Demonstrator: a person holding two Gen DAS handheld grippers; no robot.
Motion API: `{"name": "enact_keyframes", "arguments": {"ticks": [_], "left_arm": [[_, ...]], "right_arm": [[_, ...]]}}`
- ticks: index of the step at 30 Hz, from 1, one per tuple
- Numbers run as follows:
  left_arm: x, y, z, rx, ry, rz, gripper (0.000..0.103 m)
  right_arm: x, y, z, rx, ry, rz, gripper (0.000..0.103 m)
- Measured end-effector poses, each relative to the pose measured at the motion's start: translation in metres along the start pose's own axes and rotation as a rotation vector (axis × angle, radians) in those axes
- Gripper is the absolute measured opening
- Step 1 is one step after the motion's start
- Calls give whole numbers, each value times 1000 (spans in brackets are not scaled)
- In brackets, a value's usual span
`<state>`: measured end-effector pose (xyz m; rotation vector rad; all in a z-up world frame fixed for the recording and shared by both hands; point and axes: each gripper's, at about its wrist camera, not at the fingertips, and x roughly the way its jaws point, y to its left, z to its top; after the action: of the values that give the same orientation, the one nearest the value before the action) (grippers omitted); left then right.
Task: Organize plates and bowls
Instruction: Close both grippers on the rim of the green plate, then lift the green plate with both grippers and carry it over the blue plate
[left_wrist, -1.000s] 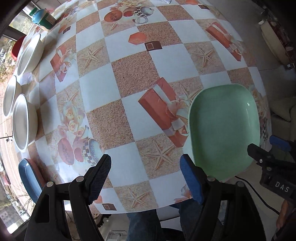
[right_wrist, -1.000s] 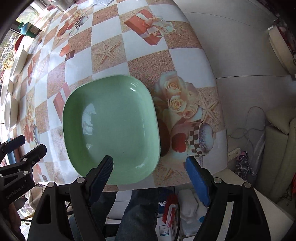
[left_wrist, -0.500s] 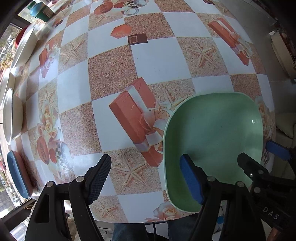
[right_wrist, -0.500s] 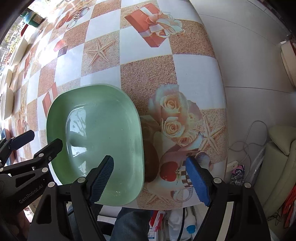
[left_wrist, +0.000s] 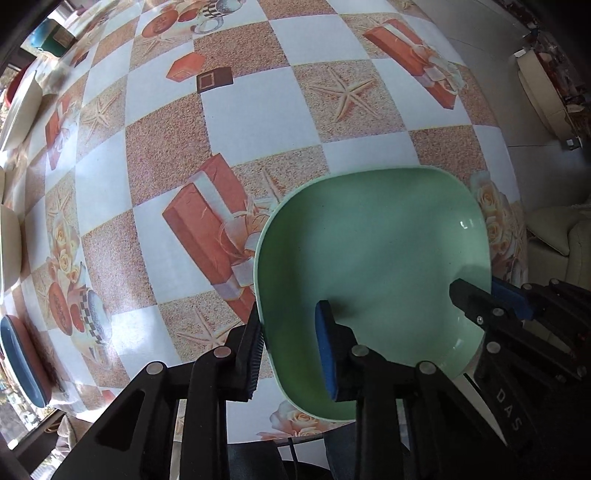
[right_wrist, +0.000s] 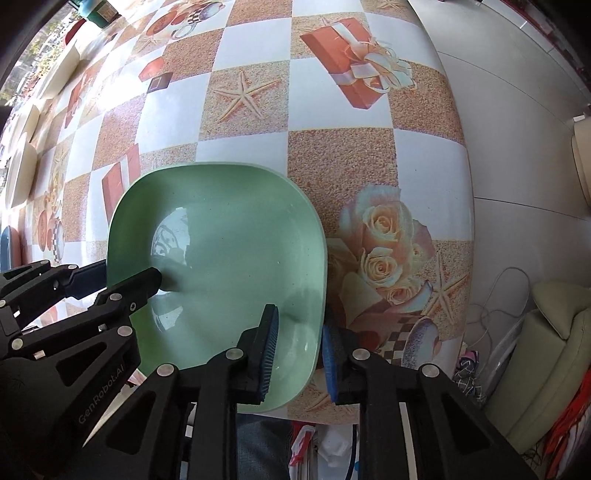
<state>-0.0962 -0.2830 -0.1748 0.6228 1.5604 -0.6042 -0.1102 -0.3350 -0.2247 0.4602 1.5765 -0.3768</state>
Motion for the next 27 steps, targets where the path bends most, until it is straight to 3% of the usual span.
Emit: {"name": "enact_keyframes", "arguments": {"ticks": [4, 11, 19, 27], "left_arm": [[0, 1, -10, -15, 17, -16, 29], [8, 27, -24, -11, 17, -32, 29], [12, 68, -36, 84, 10, -1, 29], [14, 135, -53, 50, 5, 0, 30]], "right_arm": [[2, -13, -2, 49, 18, 62, 15], [1, 12, -13, 20, 25, 77, 15], [6, 68, -19, 27, 30, 35, 15], [11, 153, -22, 31, 52, 36, 15]]}}
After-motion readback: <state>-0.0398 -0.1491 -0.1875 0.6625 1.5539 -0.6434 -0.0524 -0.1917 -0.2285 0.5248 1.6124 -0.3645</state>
